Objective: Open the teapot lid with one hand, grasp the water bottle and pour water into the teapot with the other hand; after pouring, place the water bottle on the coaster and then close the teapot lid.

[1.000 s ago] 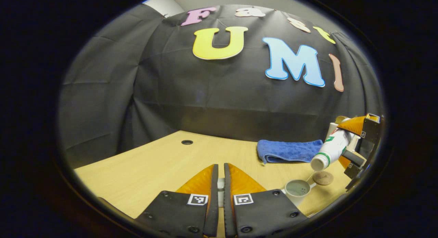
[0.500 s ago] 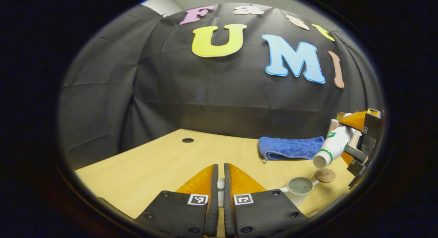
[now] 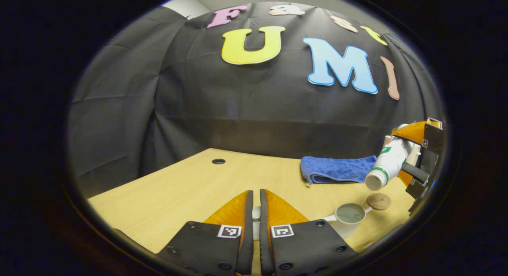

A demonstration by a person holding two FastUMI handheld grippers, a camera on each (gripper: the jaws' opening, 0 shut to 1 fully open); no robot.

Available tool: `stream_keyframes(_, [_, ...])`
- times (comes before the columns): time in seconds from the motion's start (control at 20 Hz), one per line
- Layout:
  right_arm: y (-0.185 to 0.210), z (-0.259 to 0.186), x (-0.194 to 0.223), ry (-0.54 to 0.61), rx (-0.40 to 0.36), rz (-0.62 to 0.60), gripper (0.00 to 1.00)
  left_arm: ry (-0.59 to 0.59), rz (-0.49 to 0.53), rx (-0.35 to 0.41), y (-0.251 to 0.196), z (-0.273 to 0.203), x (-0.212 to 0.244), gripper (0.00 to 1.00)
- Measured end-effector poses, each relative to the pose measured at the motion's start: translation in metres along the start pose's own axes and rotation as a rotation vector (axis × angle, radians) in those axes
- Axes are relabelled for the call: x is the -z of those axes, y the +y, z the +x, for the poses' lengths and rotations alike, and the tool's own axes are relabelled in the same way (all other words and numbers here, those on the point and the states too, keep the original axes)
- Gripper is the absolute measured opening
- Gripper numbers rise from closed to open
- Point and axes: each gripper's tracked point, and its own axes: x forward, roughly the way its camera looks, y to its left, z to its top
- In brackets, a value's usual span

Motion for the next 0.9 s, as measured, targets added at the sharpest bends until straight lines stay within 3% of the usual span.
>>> stream_keyframes(0.9, [-0.025,0.002,-0.014,-0.057,0.060,-0.075,0.81,0.006,-0.059,-0.036,0.021,0.003,0.004,0.17])
